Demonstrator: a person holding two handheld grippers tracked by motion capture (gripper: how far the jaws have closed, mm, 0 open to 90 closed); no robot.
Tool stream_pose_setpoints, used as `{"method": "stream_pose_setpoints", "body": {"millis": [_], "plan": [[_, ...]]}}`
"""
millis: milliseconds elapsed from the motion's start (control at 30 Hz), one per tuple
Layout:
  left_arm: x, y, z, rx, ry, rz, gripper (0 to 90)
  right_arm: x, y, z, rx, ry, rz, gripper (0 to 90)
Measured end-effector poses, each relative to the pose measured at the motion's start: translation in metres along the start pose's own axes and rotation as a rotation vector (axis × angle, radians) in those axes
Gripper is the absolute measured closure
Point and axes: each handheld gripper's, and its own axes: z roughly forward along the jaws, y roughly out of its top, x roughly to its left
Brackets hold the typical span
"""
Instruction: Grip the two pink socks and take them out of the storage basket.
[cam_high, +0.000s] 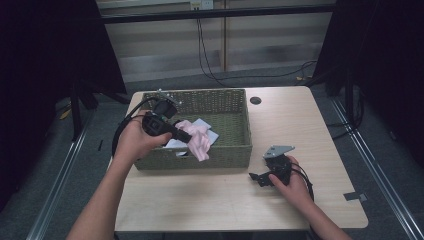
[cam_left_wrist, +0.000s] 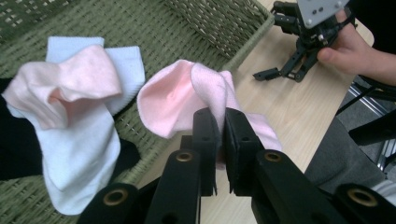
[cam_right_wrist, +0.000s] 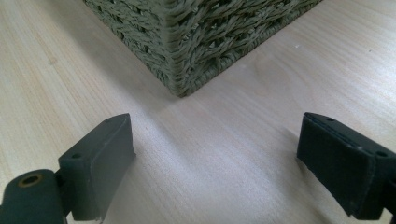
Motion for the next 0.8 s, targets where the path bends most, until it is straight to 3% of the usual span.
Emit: {"method": "stream_pose_setpoints", "body": {"millis": [300, 400, 433, 600, 800], "plan": [[-0.014, -0.016, 0.011, 0.003, -0.071, 0.024, 80.0, 0.0, 0.0, 0.0, 0.0, 0.0, 0.001, 10.2], [-0.01, -0.016, 0.014, -0.026, -0.019, 0.046, 60.1, 0.0, 0.0, 0.0, 0.0, 0.0, 0.0, 10.2], [-0.008, -0.016, 0.014, -0.037, -0.005, 0.037, 55.2, 0.0, 0.0, 0.0, 0.001, 0.0, 0.002, 10.2], [0.0, -0.01, 0.015, -0.055, 0.035, 0.041, 46.8, 0.0, 0.0, 0.0, -0.001, -0.001, 0.0, 10.2], [0.016, -0.002, 0.019, -0.089, 0.077, 0.002, 43.4, 0.0, 0.0, 0.0, 0.0, -0.001, 0.001, 10.2]]}}
